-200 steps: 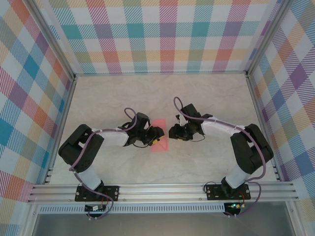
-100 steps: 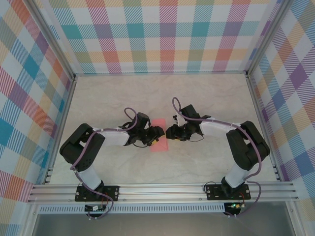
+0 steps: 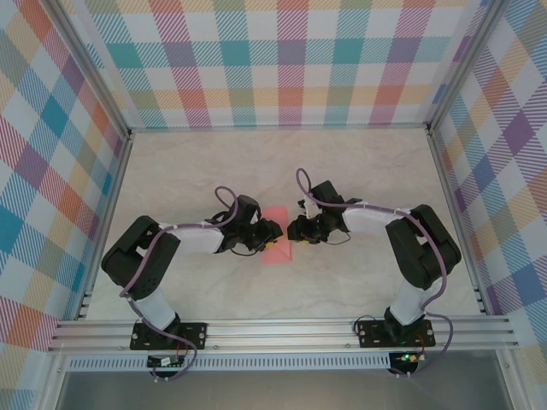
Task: Fold a paper plane with a square sheet of paper (pick it up from the middle)
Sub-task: Fold the triangle a second time at the center of the table.
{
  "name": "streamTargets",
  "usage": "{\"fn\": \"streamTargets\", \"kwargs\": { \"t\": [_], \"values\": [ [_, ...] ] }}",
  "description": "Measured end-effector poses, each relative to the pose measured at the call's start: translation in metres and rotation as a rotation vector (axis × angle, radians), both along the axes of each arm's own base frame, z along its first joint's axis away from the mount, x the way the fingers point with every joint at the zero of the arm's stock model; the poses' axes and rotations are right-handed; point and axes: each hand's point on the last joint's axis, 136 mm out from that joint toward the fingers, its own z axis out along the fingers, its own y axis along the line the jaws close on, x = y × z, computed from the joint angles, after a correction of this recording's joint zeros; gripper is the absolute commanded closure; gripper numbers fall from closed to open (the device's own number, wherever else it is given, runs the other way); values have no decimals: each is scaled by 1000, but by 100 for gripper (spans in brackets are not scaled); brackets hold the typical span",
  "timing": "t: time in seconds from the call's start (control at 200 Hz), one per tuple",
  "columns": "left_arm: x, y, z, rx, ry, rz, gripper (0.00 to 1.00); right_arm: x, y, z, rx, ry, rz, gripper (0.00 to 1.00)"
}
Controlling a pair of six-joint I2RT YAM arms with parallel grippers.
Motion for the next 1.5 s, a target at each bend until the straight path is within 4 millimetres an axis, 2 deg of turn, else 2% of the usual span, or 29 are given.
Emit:
{"fn": "streamTargets", "kwargs": {
  "t": [0.165, 0.25, 0.43, 0.49, 0.775, 1.07, 1.5],
  "values": [
    [1, -1, 7, -9, -15, 1, 71, 4, 5, 3, 20, -5, 6, 67],
    [1, 0, 7, -9, -15, 1, 72, 4, 7, 3, 27, 0, 10, 71],
    [1, -1, 7, -10, -16, 1, 72, 2, 8, 1, 34, 14, 15, 89],
    [1, 0, 7, -10, -16, 1, 72, 2, 8, 0, 32, 13, 19, 91],
    [1, -3, 14, -31, -26, -10, 68, 16, 14, -6, 15, -27, 56, 92],
    [2, -6, 17, -49, -35, -19, 74, 16, 14, -17, -3, -18, 73, 90],
    [-1, -4, 3, -20, -10, -21, 79, 15, 14, -21, -9, 0, 75, 88]
  ]
}}
